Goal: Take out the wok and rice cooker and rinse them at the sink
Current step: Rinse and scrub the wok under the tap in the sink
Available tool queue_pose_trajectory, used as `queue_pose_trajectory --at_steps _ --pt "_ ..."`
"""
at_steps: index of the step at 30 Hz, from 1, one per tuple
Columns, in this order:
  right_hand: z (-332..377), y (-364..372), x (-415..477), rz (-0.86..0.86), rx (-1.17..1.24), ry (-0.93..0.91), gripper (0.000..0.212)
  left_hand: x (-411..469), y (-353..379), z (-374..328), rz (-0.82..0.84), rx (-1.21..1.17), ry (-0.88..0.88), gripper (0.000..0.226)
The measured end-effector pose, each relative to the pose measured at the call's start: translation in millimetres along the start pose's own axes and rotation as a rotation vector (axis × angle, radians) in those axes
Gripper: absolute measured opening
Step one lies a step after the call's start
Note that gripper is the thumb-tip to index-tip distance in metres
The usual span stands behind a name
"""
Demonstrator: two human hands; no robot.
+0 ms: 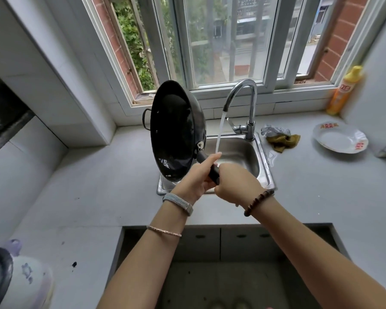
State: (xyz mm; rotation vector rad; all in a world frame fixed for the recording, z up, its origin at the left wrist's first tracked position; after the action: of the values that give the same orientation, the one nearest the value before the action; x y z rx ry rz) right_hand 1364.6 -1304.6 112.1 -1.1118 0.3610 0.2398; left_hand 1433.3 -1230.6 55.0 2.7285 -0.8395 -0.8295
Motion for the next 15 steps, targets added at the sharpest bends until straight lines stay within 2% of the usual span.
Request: queue_pose_trajectory --at_steps 1,8,15 --pt "1.3 2.0 -1.2 -0.029 -0.051 0.021 0.009 2.6 1.0 0.8 0.0 -0.033 -0.022 0.039" --pt "-3.8 19.7 -3.3 -0.116 -0.278 0.185 0.046 25.1 11.4 24.5 -0.006 -0.337 -0.065 0.034" --pt "-8.4 31.0 -4.4 -0.079 -0.282 0.219 0.046 34.2 7.9 49.6 0.128 -0.394 -0.09 0.026"
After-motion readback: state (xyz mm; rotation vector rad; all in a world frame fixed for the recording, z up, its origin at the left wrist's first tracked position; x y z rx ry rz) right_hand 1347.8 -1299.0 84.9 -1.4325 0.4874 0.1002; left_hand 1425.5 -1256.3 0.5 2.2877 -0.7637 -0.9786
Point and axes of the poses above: each hand's wrist, its own x-axis towards the middle knuckle, its own y-axis out of the palm, z = x × y, the point moved 2 cm from there along x, towards the middle knuckle, and after that the axes turned 12 degrees about z, right-handed, at the moved point
